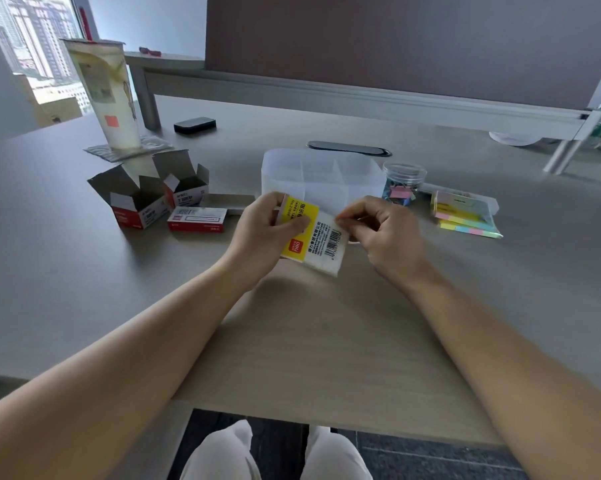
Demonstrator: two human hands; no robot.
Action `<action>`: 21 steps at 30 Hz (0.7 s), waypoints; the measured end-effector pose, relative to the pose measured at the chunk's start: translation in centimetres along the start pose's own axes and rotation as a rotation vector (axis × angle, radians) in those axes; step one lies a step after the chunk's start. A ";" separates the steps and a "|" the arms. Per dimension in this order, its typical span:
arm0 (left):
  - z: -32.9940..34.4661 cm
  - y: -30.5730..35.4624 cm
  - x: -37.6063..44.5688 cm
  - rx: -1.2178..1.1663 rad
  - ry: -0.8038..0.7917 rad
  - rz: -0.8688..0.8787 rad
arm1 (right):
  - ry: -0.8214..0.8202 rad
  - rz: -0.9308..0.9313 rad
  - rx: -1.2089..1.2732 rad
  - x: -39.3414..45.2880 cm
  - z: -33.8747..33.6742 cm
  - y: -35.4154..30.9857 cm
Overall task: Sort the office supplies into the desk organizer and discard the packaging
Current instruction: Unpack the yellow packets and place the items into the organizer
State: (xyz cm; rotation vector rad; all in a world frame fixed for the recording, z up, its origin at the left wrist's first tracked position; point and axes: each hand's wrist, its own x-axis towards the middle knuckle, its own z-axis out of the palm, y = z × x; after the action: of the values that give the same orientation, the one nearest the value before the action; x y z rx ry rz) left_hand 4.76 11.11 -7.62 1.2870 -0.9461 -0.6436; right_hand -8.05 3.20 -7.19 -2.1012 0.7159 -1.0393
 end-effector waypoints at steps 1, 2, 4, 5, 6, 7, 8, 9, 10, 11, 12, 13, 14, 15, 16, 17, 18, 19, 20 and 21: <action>-0.1 0.0 0.0 0.016 0.007 0.008 | 0.003 0.001 0.012 0.0 0.0 0.0; -0.2 0.1 0.0 0.026 0.018 0.014 | 0.007 0.002 0.033 0.1 -0.1 -0.1; -0.5 0.3 0.0 0.034 0.049 0.018 | 0.001 0.003 0.095 0.2 -0.5 -0.1; -0.7 0.4 0.1 0.027 0.062 0.016 | -0.017 0.003 0.123 0.2 -0.7 0.0; -0.9 0.4 0.1 0.016 0.070 0.015 | -0.042 0.011 0.147 0.2 -0.9 0.0; -1.0 0.5 0.1 0.009 0.074 0.017 | -0.071 0.027 0.170 0.2 -1.0 0.0; -1.0 0.5 0.0 0.010 0.078 0.021 | -0.097 0.049 0.195 0.1 -1.1 0.0; -1.0 0.4 -0.1 0.017 0.082 0.026 | -0.118 0.073 0.223 0.0 -1.1 0.0; -0.9 0.4 -0.1 0.025 0.086 0.033 | -0.131 0.094 0.254 0.0 -1.1 -0.1; -0.9 0.3 -0.1 0.031 0.090 0.040 | -0.138 0.111 0.283 0.0 -1.1 -0.1; -0.8 0.2 -0.2 0.036 0.095 0.049 | -0.142 0.123 0.304 -0.1 -1.1 -0.2; -0.7 0.2 -0.2 0.048 0.103 0.064 | -0.145 0.132 0.308 0.0 -1.1 -0.2; -0.7 0.1 -0.2 0.069 0.112 0.083 | -0.145 0.138 0.289 0.0 -1.1 -0.2; -0.6 0.1 -0.2 0.093 0.122 0.106 | -0.142 0.143 0.251 0.0 -1.0 -0.1; -0.5 0.0 -0.3 0.116 0.130 0.128 | -0.130 0.148 0.209 0.0 -0.8 0.0; -0.3 0.0 -0.3 0.138 0.134 0.150 | -0.107 0.151 0.172 0.0 -0.7 0.0; -0.1 0.0 -0.4 0.159 0.139 0.169 | -0.078 0.151 0.139 0.0 -0.5 0.0; 0.0 -0.1 -0.4 0.175 0.146 0.183 | -0.050 0.145 0.108 0.0 -0.4 -0.1; 0.1 -0.1 -0.4 0.184 0.154 0.192 | -0.024 0.137 0.077 0.0 -0.4 -0.2; 0.2 -0.1 -0.4 0.186 0.160 0.196 | -0.003 0.129 0.053 0.1 -0.4 -0.3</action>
State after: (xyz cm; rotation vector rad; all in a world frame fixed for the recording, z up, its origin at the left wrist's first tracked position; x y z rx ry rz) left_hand 4.44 11.35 -7.81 1.3669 -1.0017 -0.3014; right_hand -8.30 3.19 -6.79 -1.9833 0.8030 -0.9738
